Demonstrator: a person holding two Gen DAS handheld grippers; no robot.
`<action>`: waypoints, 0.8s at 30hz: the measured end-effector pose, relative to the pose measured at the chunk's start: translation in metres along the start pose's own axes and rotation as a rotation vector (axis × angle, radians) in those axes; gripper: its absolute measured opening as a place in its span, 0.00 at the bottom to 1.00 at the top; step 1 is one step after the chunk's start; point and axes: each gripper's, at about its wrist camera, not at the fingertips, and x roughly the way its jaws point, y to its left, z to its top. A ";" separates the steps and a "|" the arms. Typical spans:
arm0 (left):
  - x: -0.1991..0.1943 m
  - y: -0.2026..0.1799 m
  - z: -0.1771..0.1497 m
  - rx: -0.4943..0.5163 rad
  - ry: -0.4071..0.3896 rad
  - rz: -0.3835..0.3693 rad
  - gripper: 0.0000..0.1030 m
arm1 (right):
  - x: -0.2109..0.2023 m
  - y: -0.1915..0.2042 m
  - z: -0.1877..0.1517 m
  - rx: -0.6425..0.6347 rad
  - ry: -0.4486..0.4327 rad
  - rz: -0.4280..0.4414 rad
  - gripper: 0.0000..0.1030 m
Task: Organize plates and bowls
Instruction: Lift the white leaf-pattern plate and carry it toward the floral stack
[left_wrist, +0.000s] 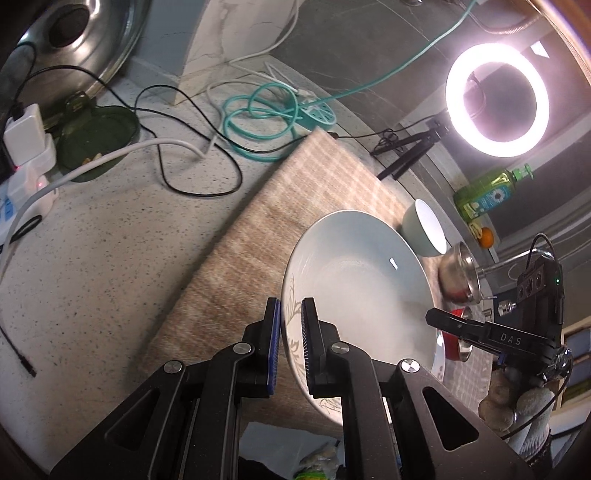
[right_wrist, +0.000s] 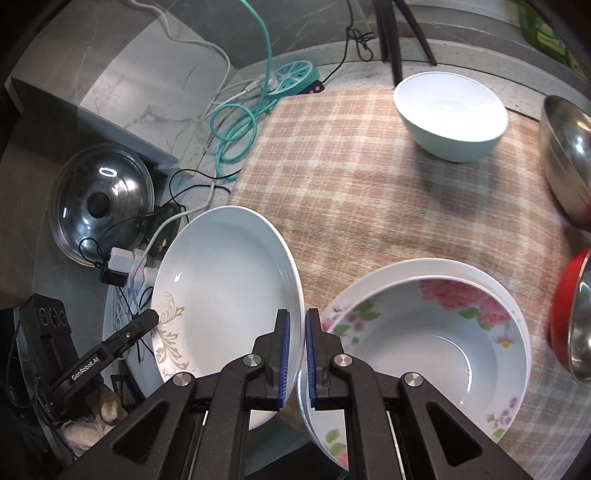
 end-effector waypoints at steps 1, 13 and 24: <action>0.001 -0.004 0.000 0.007 0.003 -0.004 0.09 | -0.002 -0.003 -0.001 0.005 -0.004 -0.002 0.08; 0.011 -0.036 -0.006 0.078 0.034 -0.042 0.09 | -0.030 -0.035 -0.017 0.071 -0.048 -0.020 0.08; 0.027 -0.064 -0.013 0.134 0.075 -0.065 0.09 | -0.047 -0.069 -0.036 0.138 -0.077 -0.034 0.08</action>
